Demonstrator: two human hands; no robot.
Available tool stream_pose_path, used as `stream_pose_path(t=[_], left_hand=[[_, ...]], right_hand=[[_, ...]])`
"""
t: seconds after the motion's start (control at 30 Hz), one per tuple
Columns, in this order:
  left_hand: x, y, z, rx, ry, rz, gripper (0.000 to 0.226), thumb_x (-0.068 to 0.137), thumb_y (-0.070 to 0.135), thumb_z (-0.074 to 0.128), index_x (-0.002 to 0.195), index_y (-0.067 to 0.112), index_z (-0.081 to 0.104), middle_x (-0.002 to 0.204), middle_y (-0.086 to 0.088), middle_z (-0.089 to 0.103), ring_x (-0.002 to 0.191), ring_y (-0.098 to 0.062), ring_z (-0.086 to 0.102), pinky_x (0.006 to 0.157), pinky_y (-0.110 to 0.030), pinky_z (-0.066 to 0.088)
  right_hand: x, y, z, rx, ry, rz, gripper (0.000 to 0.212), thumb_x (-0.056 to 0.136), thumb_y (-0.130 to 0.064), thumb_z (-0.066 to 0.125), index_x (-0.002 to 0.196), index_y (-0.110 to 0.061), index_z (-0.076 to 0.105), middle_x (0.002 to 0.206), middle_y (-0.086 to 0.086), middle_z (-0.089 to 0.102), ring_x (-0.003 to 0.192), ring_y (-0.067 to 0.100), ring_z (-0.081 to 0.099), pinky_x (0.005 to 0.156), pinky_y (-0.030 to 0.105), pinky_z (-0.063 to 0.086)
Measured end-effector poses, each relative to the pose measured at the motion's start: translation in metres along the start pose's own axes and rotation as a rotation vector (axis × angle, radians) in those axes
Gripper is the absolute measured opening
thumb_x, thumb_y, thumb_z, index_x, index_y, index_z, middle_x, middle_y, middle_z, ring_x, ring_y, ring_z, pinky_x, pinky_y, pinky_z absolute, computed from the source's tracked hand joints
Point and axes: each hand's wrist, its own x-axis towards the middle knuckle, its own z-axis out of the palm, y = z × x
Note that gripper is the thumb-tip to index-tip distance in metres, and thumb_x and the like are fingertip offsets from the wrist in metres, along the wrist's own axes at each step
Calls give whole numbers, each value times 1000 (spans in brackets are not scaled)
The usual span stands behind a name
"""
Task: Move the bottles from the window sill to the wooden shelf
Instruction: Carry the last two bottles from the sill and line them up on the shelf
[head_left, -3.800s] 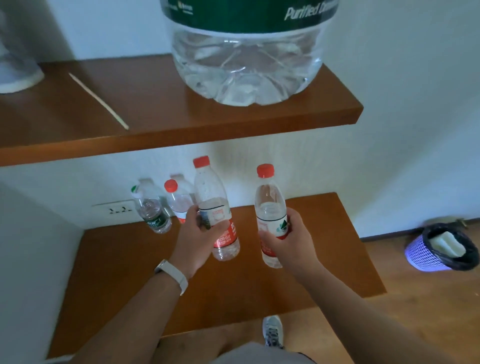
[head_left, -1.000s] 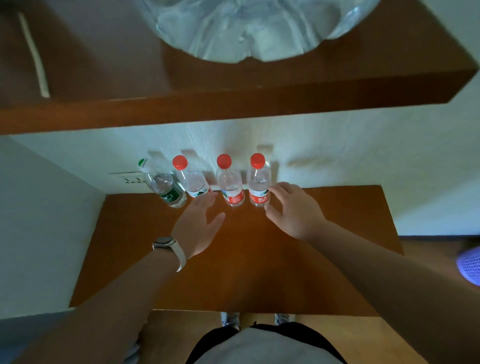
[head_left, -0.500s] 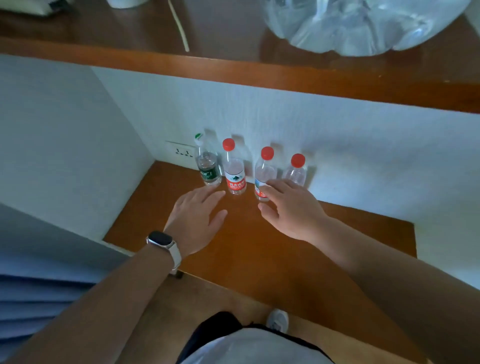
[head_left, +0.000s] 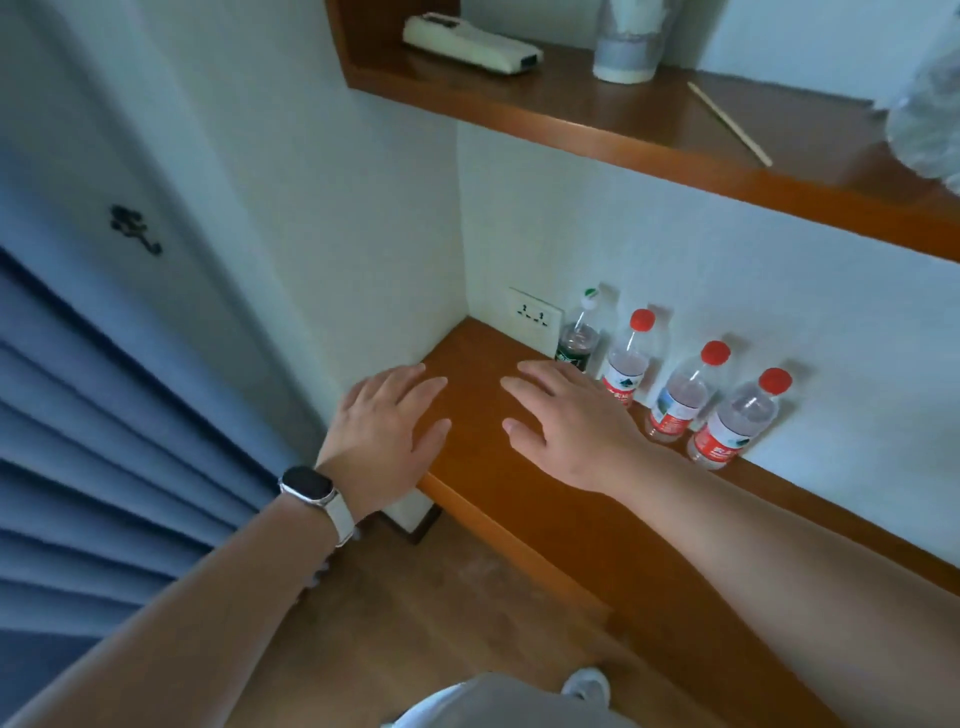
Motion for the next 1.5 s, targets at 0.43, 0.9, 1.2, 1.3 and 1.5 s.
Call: stream_pose_path(t=[0.43, 0.9, 1.2, 1.3, 1.5], left_hand=[[-162, -184, -40, 1, 169, -257, 54, 91, 49, 42, 133, 20, 59, 137, -9, 58, 124, -32, 54, 103, -49, 39], [-352, -294, -56, 52, 330, -715, 52, 90, 50, 49, 133, 23, 58, 136, 0, 60, 127, -27, 50, 106, -43, 34], [-427, -334, -69, 105, 347, -989, 55, 92, 53, 44, 138, 25, 55, 141, 1, 56, 131, -26, 47, 106, -41, 31], [-444, -347, -72, 116, 334, -1102, 55, 92, 54, 44, 139, 26, 52, 143, 1, 54, 133, -24, 44, 107, -42, 31], [-462, -383, -84, 165, 341, -1288, 60, 91, 58, 38, 138, 24, 55, 142, -1, 56, 132, -26, 48, 107, -45, 33]], right_hand=[[78, -234, 23, 42, 7, -376, 62, 93, -51, 33, 137, -11, 54, 140, 14, 52, 128, 34, 47, 98, 51, 45], [112, -454, 56, 129, 21, -823, 55, 91, -47, 45, 126, -8, 62, 126, 14, 61, 113, 35, 58, 86, 49, 52], [130, -574, 76, 244, -61, -1099, 53, 90, -46, 49, 126, -10, 63, 128, 13, 60, 111, 34, 58, 88, 46, 52], [140, -611, 84, 269, -109, -1211, 53, 90, -46, 49, 128, -11, 61, 130, 13, 59, 114, 33, 57, 89, 48, 51], [169, -686, 94, 352, -249, -1421, 54, 90, -48, 45, 129, -13, 59, 135, 11, 56, 117, 31, 55, 93, 46, 49]])
